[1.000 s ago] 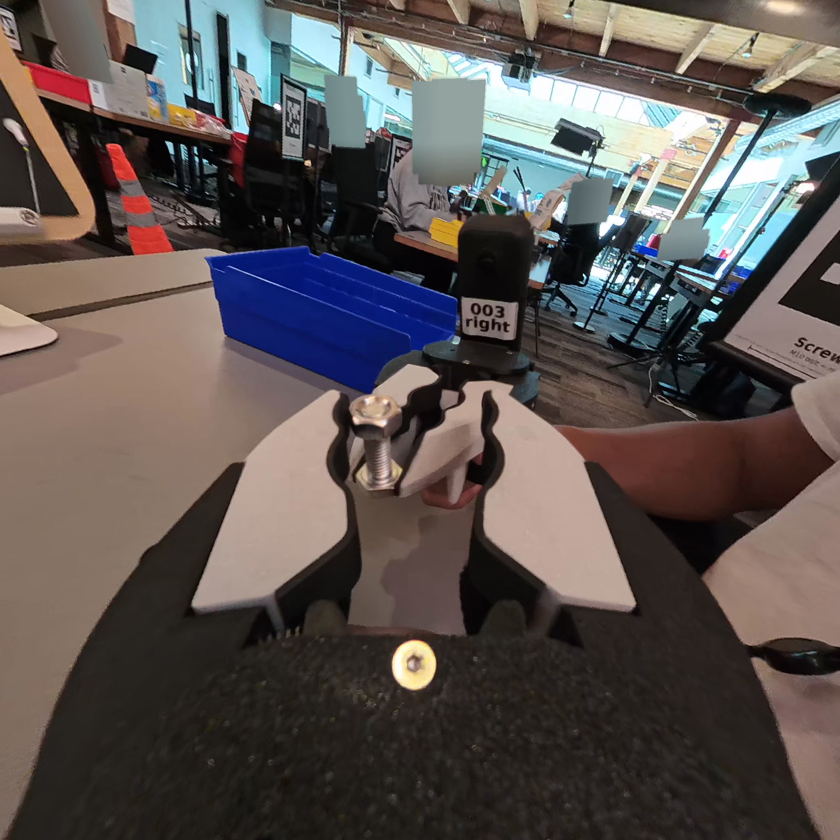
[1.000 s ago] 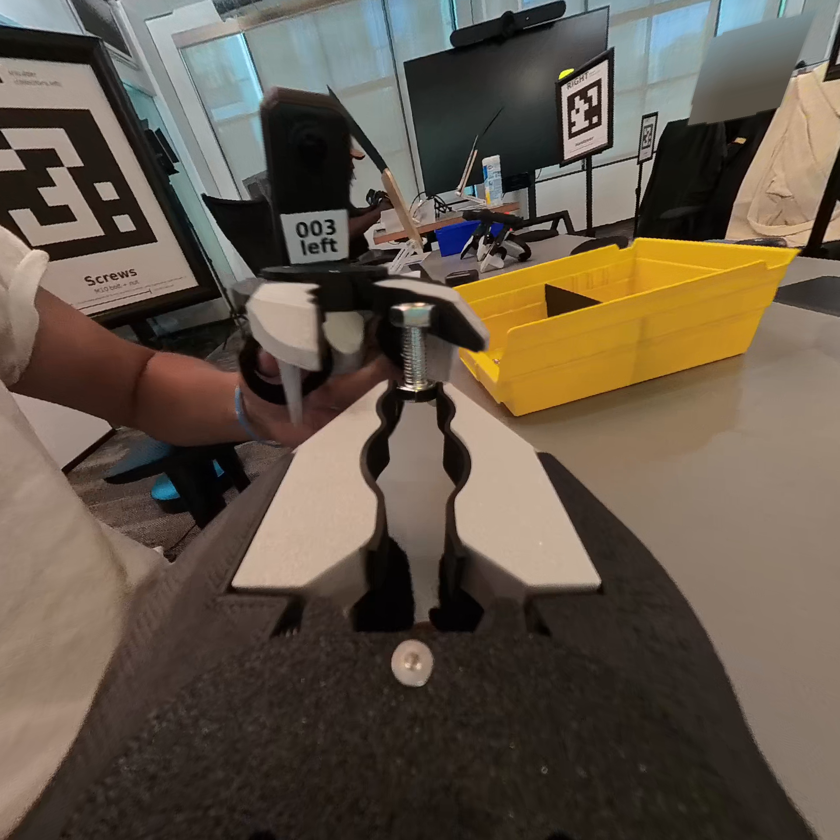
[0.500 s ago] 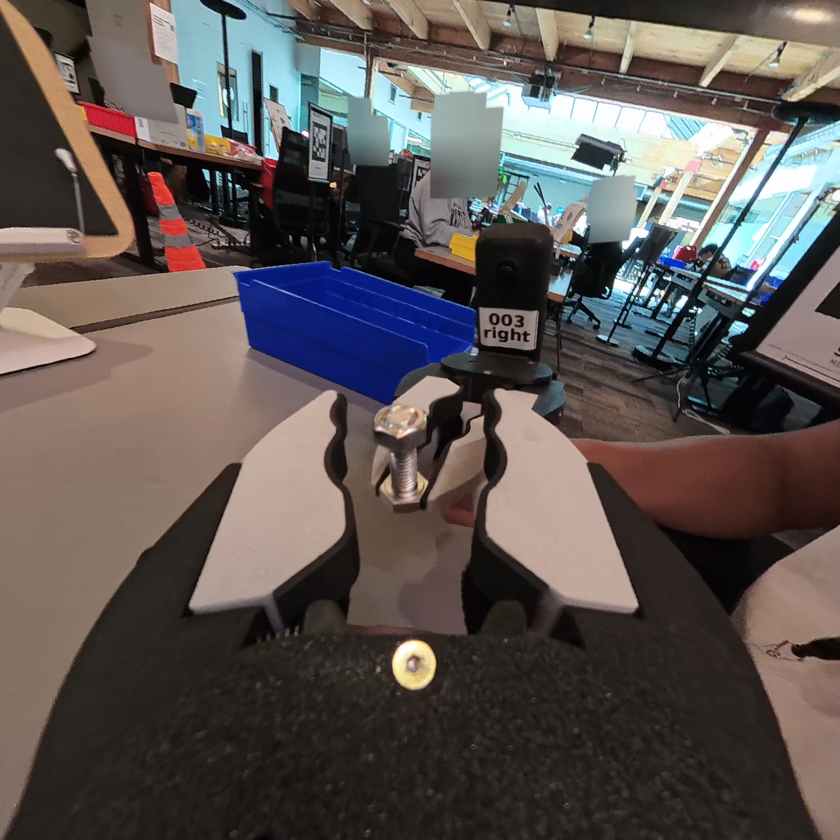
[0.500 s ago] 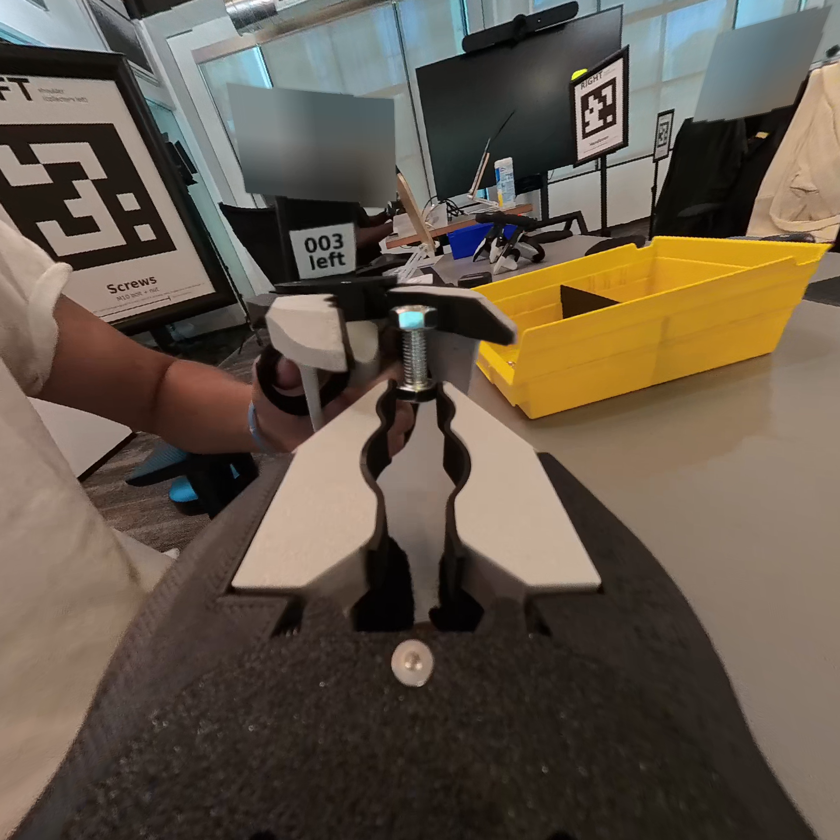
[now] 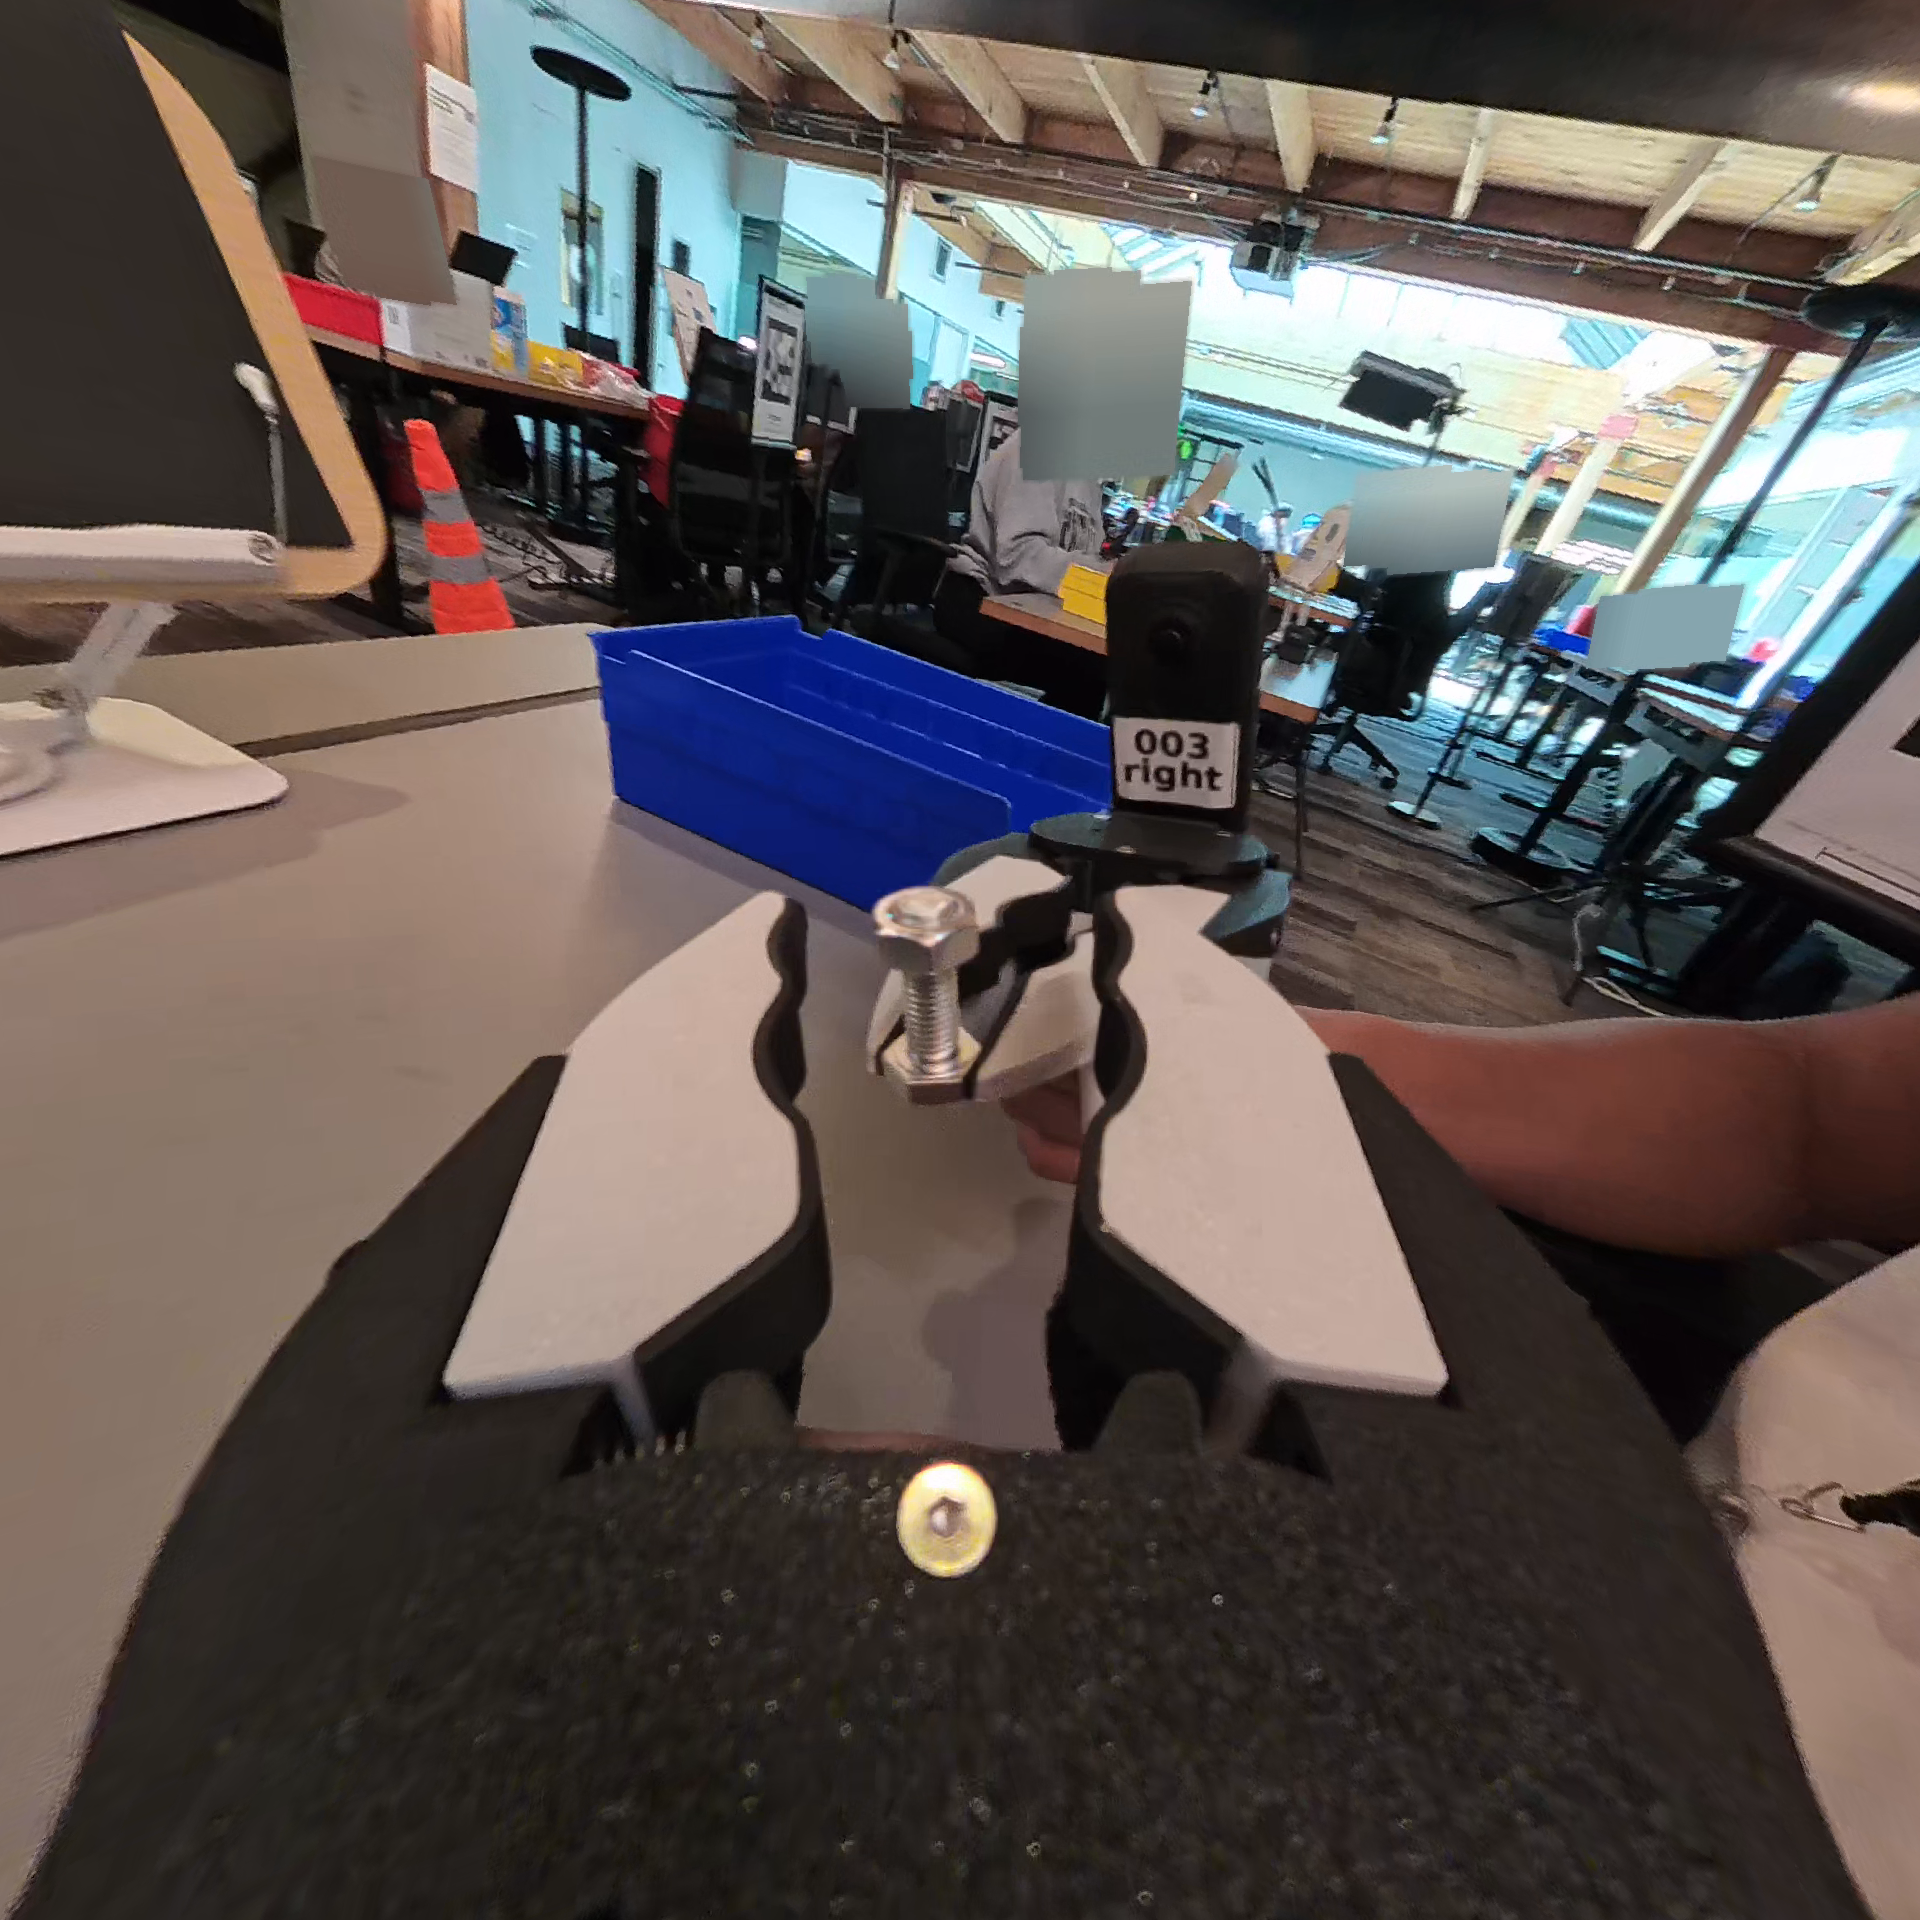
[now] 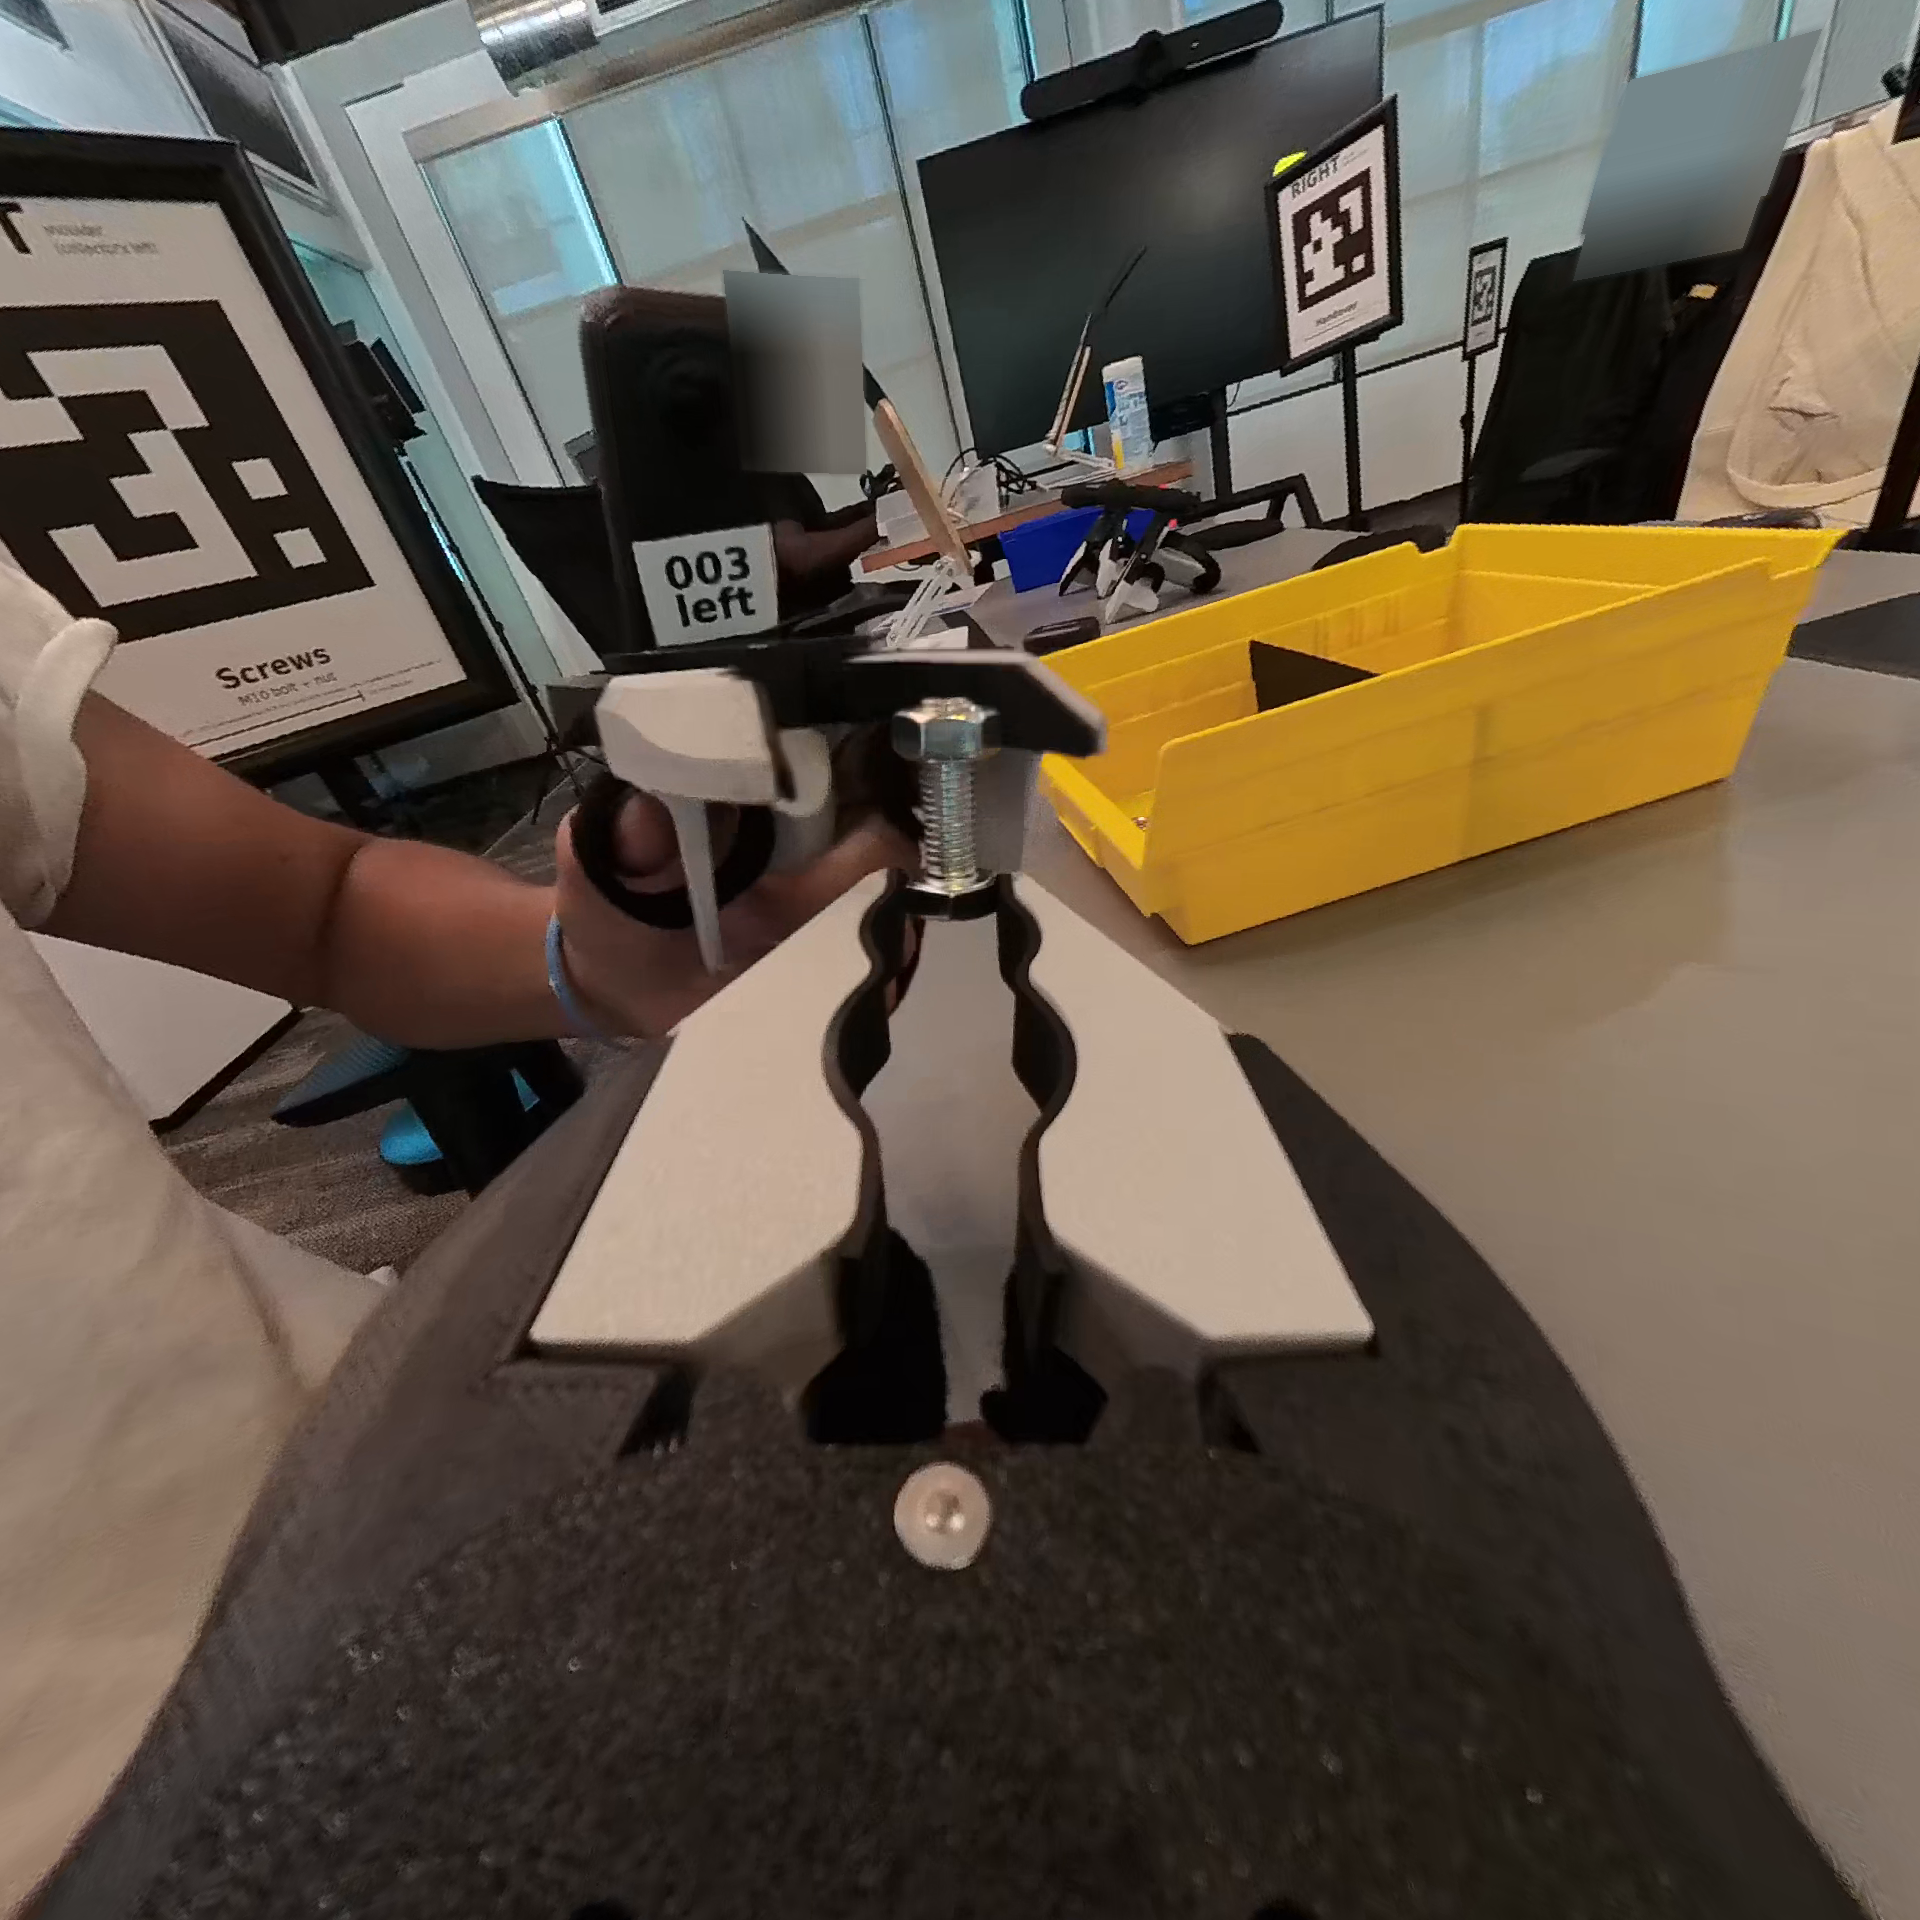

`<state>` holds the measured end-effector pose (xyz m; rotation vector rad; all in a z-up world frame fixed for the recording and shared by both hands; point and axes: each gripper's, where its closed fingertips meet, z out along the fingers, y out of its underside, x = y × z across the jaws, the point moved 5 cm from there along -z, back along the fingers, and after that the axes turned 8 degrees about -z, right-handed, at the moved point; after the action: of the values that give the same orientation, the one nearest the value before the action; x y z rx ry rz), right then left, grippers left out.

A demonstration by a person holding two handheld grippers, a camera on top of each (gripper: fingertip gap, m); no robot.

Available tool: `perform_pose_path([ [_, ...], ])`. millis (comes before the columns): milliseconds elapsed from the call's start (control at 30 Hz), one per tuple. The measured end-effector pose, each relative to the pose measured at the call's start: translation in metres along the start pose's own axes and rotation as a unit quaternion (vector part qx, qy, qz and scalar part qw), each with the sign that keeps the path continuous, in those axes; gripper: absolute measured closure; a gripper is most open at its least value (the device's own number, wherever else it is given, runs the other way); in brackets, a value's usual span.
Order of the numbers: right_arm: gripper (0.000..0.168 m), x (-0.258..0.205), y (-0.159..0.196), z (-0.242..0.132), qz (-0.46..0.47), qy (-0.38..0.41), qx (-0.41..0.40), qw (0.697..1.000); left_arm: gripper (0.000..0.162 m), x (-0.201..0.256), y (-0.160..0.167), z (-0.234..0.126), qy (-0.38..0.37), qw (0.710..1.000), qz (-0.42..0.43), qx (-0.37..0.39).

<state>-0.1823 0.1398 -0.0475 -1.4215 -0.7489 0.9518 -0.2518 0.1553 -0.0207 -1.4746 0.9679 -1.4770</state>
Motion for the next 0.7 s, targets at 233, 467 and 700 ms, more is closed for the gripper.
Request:
perform_pose_path([
  [233, 0.151, -0.008, -0.002, 0.005, -0.008, -0.014, -0.003, 1.0, 0.105, 0.002, 0.006, 0.013, 0.016, 0.999, 0.005, -0.034],
  [467, 0.151, -0.003, 0.004, 0.007, -0.006, -0.009, -0.019, 1.0, 0.111, 0.003, 0.012, 0.006, 0.032, 0.999, 0.007, -0.043],
  [700, 0.151, 0.003, 0.006, 0.0, -0.004, 0.007, -0.022, 1.0, 0.108, -0.012, -0.001, -0.011, -0.011, 1.0, 0.007, -0.003],
])
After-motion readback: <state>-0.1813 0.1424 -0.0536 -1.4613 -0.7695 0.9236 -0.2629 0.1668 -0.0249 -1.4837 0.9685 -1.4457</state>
